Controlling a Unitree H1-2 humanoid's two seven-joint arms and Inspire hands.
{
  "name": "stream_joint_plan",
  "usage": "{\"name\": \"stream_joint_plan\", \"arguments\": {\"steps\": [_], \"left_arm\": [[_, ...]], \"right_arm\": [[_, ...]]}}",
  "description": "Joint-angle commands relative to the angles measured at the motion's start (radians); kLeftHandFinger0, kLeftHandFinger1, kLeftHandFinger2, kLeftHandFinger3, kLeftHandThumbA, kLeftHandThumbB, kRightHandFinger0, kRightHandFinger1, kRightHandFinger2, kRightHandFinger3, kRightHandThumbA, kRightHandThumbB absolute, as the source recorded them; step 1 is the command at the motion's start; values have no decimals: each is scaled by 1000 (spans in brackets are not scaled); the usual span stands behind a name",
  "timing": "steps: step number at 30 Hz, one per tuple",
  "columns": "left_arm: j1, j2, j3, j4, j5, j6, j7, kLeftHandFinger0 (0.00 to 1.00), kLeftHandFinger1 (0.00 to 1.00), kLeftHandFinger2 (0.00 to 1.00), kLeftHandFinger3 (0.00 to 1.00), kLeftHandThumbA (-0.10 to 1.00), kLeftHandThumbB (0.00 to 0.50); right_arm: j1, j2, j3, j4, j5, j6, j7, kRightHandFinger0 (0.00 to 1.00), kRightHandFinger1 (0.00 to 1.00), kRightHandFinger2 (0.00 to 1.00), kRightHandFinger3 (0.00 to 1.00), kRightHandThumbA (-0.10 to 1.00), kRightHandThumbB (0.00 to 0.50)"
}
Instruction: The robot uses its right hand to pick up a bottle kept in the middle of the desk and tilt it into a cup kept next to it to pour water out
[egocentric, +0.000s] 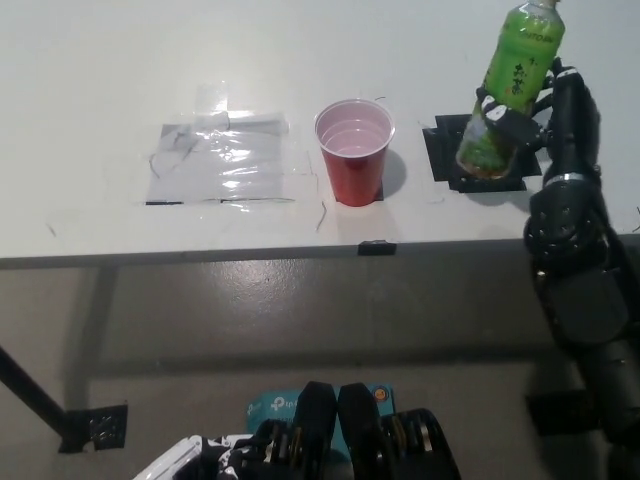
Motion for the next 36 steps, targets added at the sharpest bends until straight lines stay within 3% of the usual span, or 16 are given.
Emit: {"name": "stream_joint_plan", "arguments": {"steps": [1, 7, 10, 12, 17, 21, 23, 24, 25, 27, 30, 31, 32, 34, 35, 36], "left_arm": [[-10, 27, 3, -35, -11, 0, -18, 856, 864, 866, 1000, 1000, 429], [-22, 31, 4, -34, -5, 9, -19, 852, 859, 857, 1000, 1000, 446], [-22, 34, 2, -42, 1, 13, -20, 850, 856, 852, 1000, 1000, 418], [-21, 39, -2, -47, 8, 17, -23, 853, 859, 856, 1000, 1000, 431], [-27, 42, 0, -40, -1, 29, -27, 866, 867, 860, 1000, 1000, 442], [-28, 44, 1, -43, -4, 30, -29, 875, 871, 860, 1000, 1000, 446], [-31, 47, 0, -41, 1, 33, -29, 872, 867, 853, 1000, 1000, 457], [-32, 47, -1, -42, 2, 35, -30, 871, 866, 853, 1000, 1000, 460], [-30, 47, 1, -43, -1, 36, -29, 870, 865, 851, 1000, 1000, 456], [-32, 49, -2, -48, 0, 44, -30, 865, 862, 850, 1000, 1000, 452], [-31, 48, -1, -53, 0, 57, -27, 865, 864, 853, 1000, 1000, 468], [-31, 49, 0, -53, -8, 53, -33, 870, 875, 866, 1000, 1000, 447], [-30, 50, 1, -51, -10, 48, -35, 872, 878, 871, 1000, 1000, 436], [-35, 57, 3, -56, -6, 52, -36, 877, 881, 873, 1000, 1000, 445], [-35, 55, 5, -55, -8, 52, -35, 877, 878, 869, 1000, 1000, 450], [-34, 53, 7, -55, -10, 52, -35, 877, 876, 867, 1000, 1000, 438]], "right_arm": [[-37, -93, 99, -68, -135, -76, 32, 0, 0, 82, 169, -100, 44], [-43, -174, 251, -103, -223, -101, 70, 0, 0, 119, 276, -100, 48], [-51, -192, 325, -112, -277, -94, 97, 0, 0, 121, 378, -93, 25], [-56, -191, 354, -114, -290, -94, 110, 0, 0, 126, 359, -99, 0], [-85, -182, 424, -92, -354, -131, 100, 0, 0, 96, 331, -100, 1], [-115, -177, 466, -87, -396, -139, 118, 0, 0, 107, 432, -42, 88], [-129, -179, 483, -86, -415, -145, 130, 0, 14, 170, 434, -42, 74], [-139, -182, 495, -92, -431, -139, 151, 0, 55, 254, 419, -28, 63], [-155, -185, 510, -88, -461, -155, 130, 0, 30, 231, 380, -40, 95], [-168, -196, 521, -83, -483, -174, 116, 0, 24, 241, 321, -84, 87], [-188, -212, 534, -61, -518, -196, 97, 0, 37, 295, 306, -79, 119], [-195, -219, 531, -42, -510, -227, 82, 0, 67, 338, 270, -99, 83], [-206, -237, 538, -52, -532, -223, 107, 0, 81, 360, 329, -100, 73], [-220, -254, 541, -54, -555, -227, 106, 0, 115, 415, 340, -91, 81], [-223, -265, 537, -61, -552, -237, 120, 0, 141, 458, 375, -95, 105], [-224, -275, 532, -65, -551, -246, 117, 0, 86, 381, 368, -99, 156]]}}
